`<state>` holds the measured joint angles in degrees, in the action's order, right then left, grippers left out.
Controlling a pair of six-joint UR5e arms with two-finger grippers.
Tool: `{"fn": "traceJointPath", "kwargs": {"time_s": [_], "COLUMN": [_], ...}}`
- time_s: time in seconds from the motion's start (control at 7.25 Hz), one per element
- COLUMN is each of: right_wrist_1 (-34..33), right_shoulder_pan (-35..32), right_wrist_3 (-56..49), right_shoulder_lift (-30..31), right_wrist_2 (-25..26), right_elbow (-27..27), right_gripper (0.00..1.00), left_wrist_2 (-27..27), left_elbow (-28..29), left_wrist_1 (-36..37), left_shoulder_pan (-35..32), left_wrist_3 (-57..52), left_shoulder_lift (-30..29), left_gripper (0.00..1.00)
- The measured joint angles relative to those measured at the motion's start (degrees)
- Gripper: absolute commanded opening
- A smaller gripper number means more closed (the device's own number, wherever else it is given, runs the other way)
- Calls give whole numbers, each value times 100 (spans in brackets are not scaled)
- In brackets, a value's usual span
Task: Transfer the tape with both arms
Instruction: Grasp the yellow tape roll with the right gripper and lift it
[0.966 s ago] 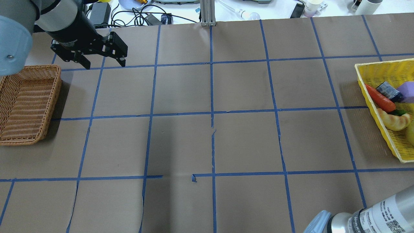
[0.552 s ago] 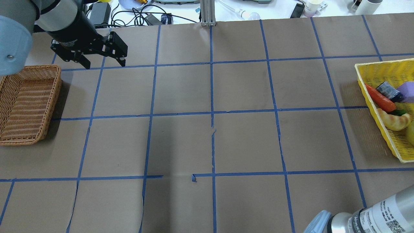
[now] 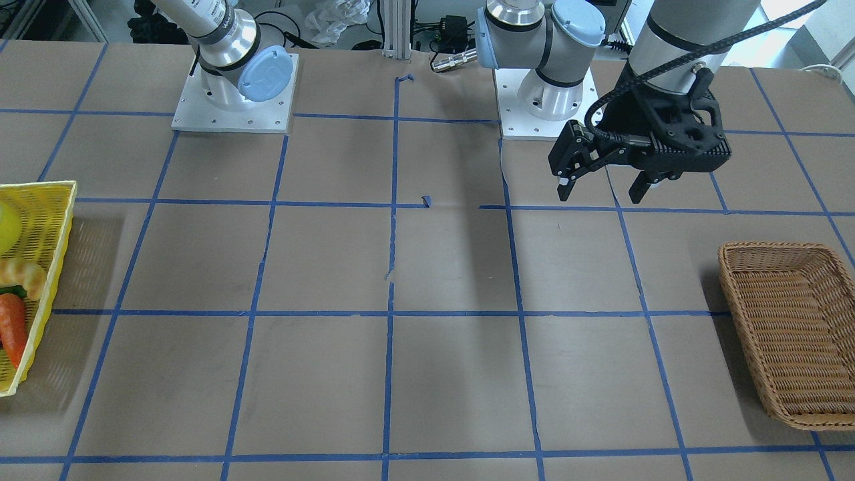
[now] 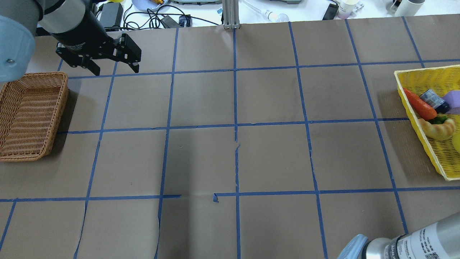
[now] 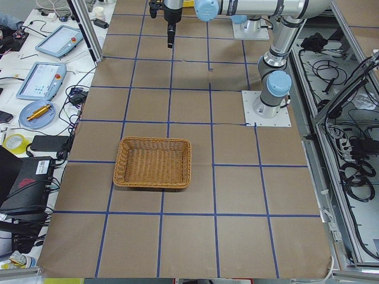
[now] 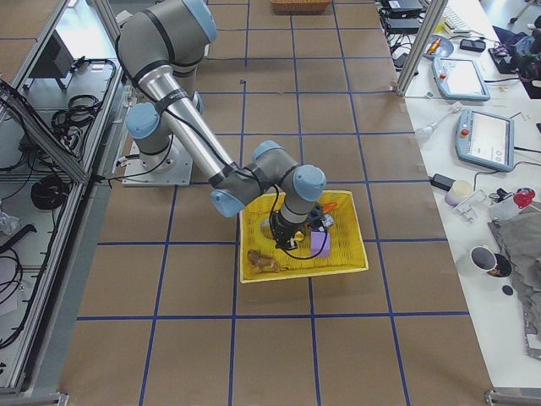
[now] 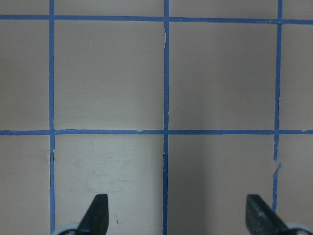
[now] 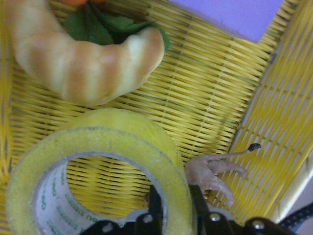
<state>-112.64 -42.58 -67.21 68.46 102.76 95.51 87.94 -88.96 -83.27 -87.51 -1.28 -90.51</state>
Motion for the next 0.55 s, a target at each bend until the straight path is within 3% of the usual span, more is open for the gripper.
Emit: {"fn": "traceJointPath", "kwargs": {"time_s": [0.28, 0.55], "right_wrist_1": [946, 1696], "right_shoulder_pan": [-171, -842], "right_wrist_3": [228, 1408], "right_shoulder_lift": [467, 772], "right_wrist_2": [-107, -729], "right_elbow": [-342, -604], "right_gripper": [0, 0], "left_wrist_2": [-1, -44], "left_elbow": [21, 2], "left_wrist_1": [-34, -40], "left_shoulder_pan": [8, 24], "left_wrist_3": [2, 3], "left_shoulder_lift": [12, 15], "left_gripper": [100, 100]}}
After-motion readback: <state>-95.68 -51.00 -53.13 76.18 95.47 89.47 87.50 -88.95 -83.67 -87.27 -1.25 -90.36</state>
